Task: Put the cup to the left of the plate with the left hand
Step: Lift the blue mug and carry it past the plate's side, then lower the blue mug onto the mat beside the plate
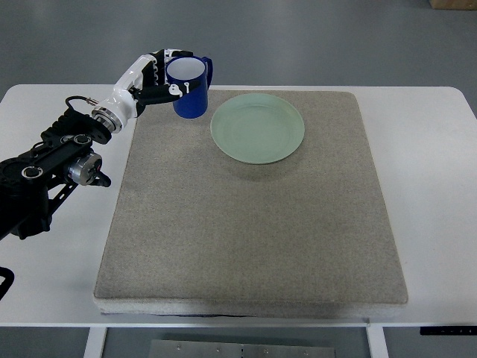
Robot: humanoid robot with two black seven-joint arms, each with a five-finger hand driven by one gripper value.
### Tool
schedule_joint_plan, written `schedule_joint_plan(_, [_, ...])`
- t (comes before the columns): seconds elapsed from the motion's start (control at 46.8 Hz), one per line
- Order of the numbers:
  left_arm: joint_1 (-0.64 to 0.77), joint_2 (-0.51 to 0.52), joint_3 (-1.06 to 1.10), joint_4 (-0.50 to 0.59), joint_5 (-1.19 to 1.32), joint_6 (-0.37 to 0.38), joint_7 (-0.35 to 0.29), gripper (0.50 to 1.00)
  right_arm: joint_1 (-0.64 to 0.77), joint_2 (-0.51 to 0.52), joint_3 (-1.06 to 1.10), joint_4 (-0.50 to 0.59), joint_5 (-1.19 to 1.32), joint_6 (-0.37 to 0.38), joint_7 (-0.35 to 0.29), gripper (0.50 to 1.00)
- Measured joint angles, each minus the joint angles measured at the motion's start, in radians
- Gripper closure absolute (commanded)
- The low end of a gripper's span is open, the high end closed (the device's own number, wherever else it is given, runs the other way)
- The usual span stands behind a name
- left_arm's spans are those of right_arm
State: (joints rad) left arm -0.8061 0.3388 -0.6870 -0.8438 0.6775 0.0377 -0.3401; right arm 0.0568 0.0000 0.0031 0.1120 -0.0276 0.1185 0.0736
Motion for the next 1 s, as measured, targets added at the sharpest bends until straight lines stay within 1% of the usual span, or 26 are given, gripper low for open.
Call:
schedule_joint_plan(0.149, [0.002,0.003,-0.001,0.039,0.002,0.071,-0.022,0.778,0.0,0.0,0.0,0.0,0.0,0.0,0.0,0.566])
schedule_joint_plan(0.278, [0.005,0.001,0.011,0.069,0.006,0.099,-0.025,0.776,0.0,0.0,0.0,0.0,0.0,0.001,0.0,0.566])
schedule_joint_plan(0.47, [0.007,-0.007,0.016,0.108,0.014,0.105,-0.049,0.772,0.0,0.0,0.0,0.0,0.0,0.0,0.0,0.566])
schedule_joint_plan(0.662, [0.034,-0.015,0.02,0.112,0.015,0.105,-0.057,0.754,0.0,0.0,0.0,0.0,0.0,0.0,0.0,0.566])
schedule_joint_plan(0.875, [0.057,-0.03,0.018,0.112,0.009,0.105,-0.067,0.754,0.0,0.0,0.0,0.0,0.0,0.001,0.0,0.566])
schedule_joint_plan(1.004, [0.057,-0.043,0.018,0.112,0.01,0.105,-0.069,0.733,0.0,0.0,0.0,0.0,0.0,0.001,0.0,0.566])
